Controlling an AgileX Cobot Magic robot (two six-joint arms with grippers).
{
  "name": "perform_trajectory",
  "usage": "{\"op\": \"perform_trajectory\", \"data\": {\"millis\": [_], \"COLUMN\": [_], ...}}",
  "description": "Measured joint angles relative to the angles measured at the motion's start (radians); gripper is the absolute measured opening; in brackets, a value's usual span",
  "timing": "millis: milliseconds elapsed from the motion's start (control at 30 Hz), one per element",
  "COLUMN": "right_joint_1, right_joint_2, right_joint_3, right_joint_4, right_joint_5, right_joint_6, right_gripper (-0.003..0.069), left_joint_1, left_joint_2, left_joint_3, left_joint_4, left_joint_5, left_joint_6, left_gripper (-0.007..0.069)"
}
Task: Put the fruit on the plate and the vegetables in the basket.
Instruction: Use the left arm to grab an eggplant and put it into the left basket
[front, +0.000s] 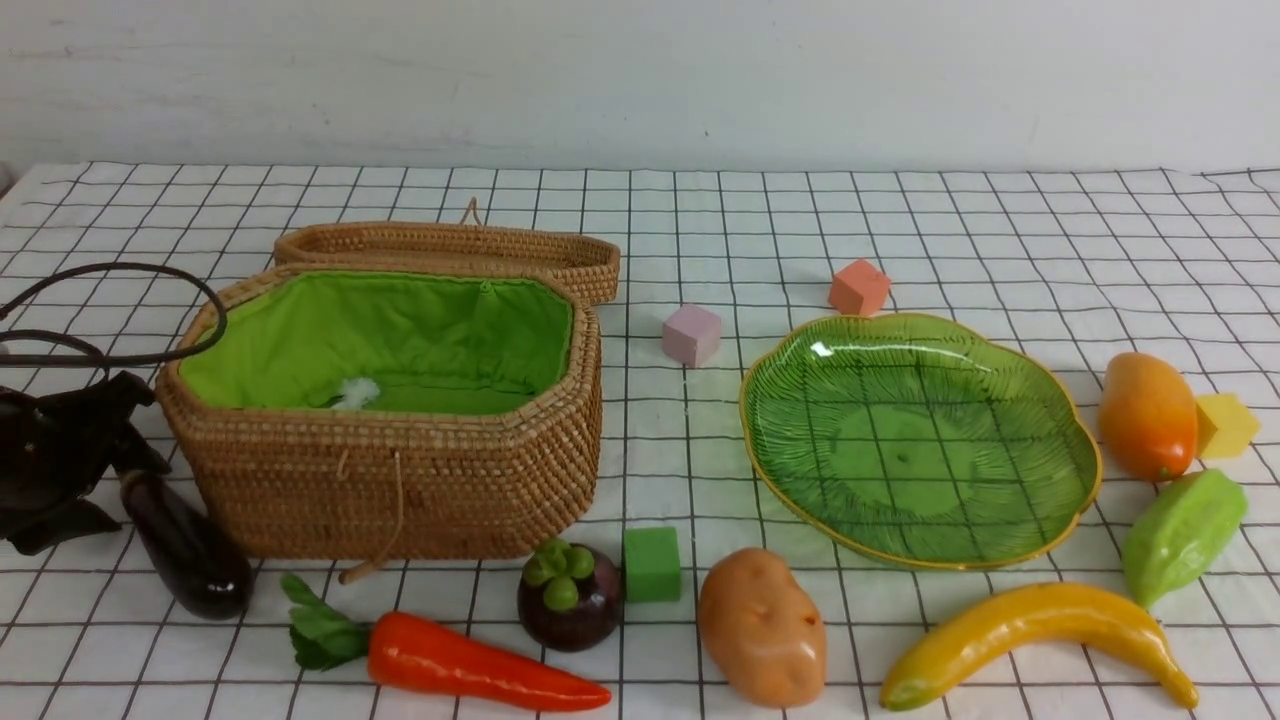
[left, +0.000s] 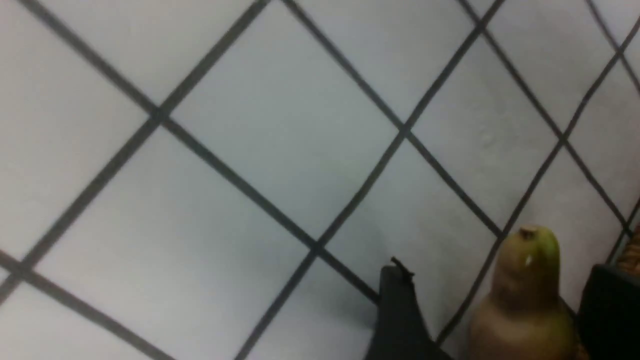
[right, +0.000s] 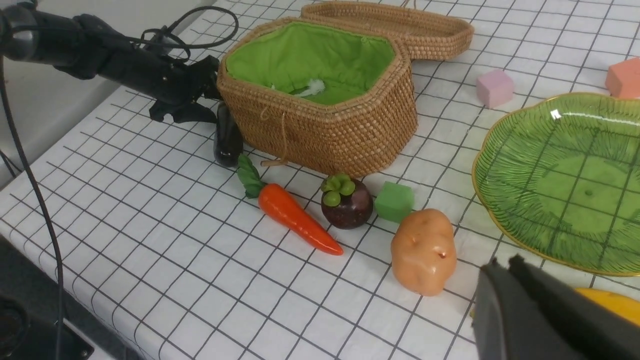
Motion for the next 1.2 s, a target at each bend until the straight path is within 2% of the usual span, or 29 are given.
{"op": "perform_trajectory", "data": {"millis": [300, 400, 433, 500, 567, 833, 1200], "right_joint_1": [0.0, 0.0, 0.0, 0.0, 0.0, 0.0, 0.0], "right_joint_2": [0.0, 0.0, 0.0, 0.0, 0.0, 0.0, 0.0], "right_joint_3": [0.0, 0.0, 0.0, 0.0, 0.0, 0.0, 0.0], "right_joint_4": [0.004, 0.004, 0.005, 0.005, 0.005, 0.007, 0.006], "right_joint_5": [-0.016, -0.016, -0.016, -0.016, -0.016, -0.016, -0.016], "right_joint_6": [0.0, 0.0, 0.0, 0.0, 0.0, 0.0, -0.001], "right_gripper": [0.0021, 0.0021, 0.0021, 0.0021, 0.0021, 0.0021, 0.0021], "left_joint_1": [0.0, 0.0, 0.0, 0.0, 0.0, 0.0, 0.0], "left_joint_2": [0.012, 0.016, 0.017, 0.017, 0.017, 0.011, -0.128], "left_joint_3": [-0.006, -0.008, -0.008, -0.008, -0.008, -0.01, -0.004], "left_joint_4": [-0.008, 0.011, 0.035, 0.059, 0.076, 0.107, 0.248], "left_joint_5": [-0.011, -0.011, -0.011, -0.011, -0.01, -0.004, 0.046], "left_joint_6": [0.027, 0.03, 0.03, 0.03, 0.03, 0.03, 0.03], "left_gripper": [0.0439, 0.0389, 0.0328, 0.0264, 0.023, 0.023, 0.023]}}
